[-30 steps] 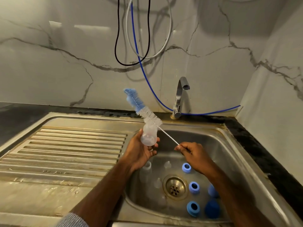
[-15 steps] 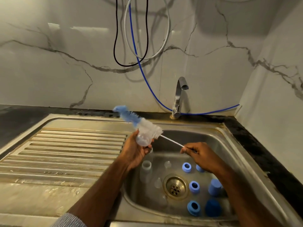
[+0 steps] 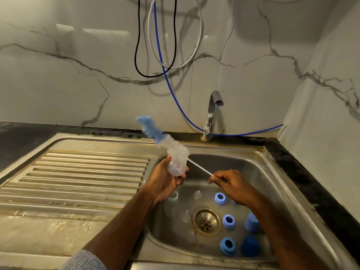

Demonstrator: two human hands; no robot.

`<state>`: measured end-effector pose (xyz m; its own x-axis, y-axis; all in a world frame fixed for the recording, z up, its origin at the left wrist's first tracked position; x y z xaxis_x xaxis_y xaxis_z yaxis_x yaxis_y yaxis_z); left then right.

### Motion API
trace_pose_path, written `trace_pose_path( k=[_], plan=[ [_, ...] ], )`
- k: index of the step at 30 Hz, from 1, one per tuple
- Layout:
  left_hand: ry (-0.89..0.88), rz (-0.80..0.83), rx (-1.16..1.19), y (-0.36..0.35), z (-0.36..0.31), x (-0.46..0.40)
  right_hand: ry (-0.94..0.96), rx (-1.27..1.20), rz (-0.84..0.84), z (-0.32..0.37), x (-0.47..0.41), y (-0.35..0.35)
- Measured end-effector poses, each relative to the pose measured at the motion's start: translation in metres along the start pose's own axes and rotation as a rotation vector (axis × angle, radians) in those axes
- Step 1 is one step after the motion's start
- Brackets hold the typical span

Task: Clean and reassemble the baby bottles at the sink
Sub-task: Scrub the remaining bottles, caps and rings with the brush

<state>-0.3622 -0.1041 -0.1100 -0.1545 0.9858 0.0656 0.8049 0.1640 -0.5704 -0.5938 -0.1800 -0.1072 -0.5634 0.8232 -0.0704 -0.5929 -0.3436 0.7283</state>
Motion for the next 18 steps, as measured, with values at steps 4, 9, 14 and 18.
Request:
trace_pose_path(
  k=[4,9,14,18],
  plan=[
    [-0.021,0.006,0.079,0.008,-0.004,0.000,-0.042,0.002,0.036,-0.010,0.002,0.011],
    [-0.008,-0.018,0.059,0.000,0.002,-0.004,-0.017,0.000,-0.093,-0.002,-0.001,-0.001],
    [-0.029,-0.006,0.136,0.009,-0.004,-0.003,-0.055,-0.043,-0.020,-0.011,0.003,0.011],
    [0.040,0.046,0.159,0.000,-0.002,-0.001,-0.044,-0.064,-0.073,-0.001,0.001,-0.004]
  ],
)
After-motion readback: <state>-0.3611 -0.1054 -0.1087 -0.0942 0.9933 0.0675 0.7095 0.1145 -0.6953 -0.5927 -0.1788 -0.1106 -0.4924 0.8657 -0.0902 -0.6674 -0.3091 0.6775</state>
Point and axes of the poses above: each hand's wrist, its own x-axis away from the middle knuckle, its own y-axis out of the back of the hand, z = x × y, the point moved 1 cm from there along -x, towards the middle knuckle, and after that the axes turned 7 degrees about -y, right-handed, at the moved point
